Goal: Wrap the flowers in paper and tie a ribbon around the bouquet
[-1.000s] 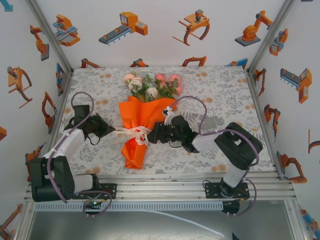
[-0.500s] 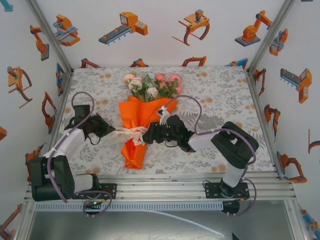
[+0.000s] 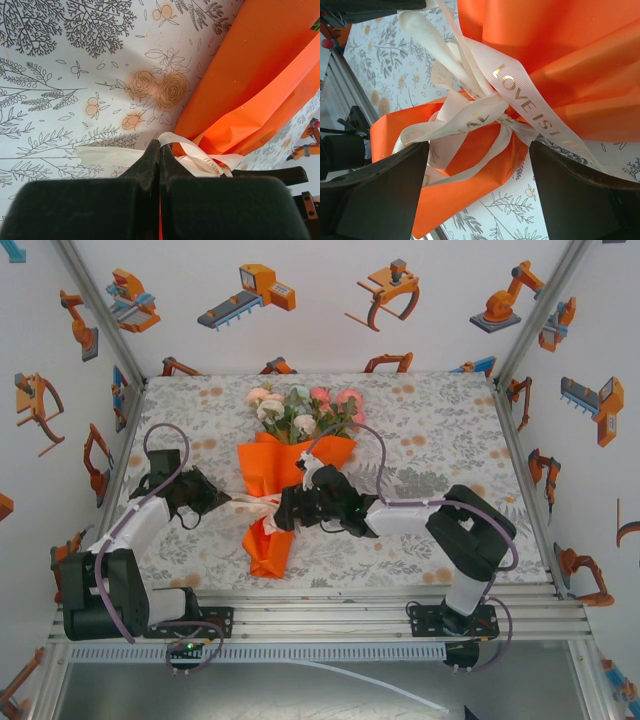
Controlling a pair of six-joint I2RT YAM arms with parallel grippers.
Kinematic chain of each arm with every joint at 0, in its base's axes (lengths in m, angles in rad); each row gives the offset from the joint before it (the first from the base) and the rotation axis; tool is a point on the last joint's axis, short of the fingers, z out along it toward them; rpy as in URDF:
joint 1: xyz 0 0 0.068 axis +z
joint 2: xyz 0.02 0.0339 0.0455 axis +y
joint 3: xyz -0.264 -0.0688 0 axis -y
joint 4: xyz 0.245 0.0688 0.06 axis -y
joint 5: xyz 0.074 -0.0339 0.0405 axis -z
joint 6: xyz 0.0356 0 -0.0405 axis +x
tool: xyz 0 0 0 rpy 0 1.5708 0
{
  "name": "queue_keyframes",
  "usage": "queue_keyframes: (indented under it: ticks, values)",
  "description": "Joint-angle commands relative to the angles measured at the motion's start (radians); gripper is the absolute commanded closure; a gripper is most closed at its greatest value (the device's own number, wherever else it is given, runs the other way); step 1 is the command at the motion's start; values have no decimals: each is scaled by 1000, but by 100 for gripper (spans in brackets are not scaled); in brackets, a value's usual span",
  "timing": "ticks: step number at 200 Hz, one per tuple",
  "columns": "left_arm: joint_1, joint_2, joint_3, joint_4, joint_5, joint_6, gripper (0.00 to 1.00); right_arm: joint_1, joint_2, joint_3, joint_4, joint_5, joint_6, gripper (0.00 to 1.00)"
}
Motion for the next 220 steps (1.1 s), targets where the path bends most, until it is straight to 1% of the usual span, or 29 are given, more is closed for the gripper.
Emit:
queue_keyframes:
  ticks: [1,41,73,109,141,156,167,192,220]
  values:
    - [-4,8,5,12,25,-2,100,12,-57,52,-72,56,-32,25]
    - [-6,7,5,15,23,-5,100,27,-63,110,-145,100,-21,26]
    - [-6,6,4,14,24,-5,100,40,-18,144,-211,105,-29,30]
    - [-6,13,4,15,21,-3,100,46,18,187,-269,103,-32,43]
    - [-7,17,1,17,24,-3,100,47,16,189,-292,131,-38,61]
    - [-7,15,1,18,23,-2,100,47,2,177,-288,146,-39,73]
    - [-7,15,1,18,23,-3,100,46,-10,170,-288,156,-41,79]
    - [-8,17,0,17,24,-1,100,43,-40,163,-315,176,-63,83]
    - [-6,17,8,-3,3,7,100,26,-67,153,-362,211,-87,90]
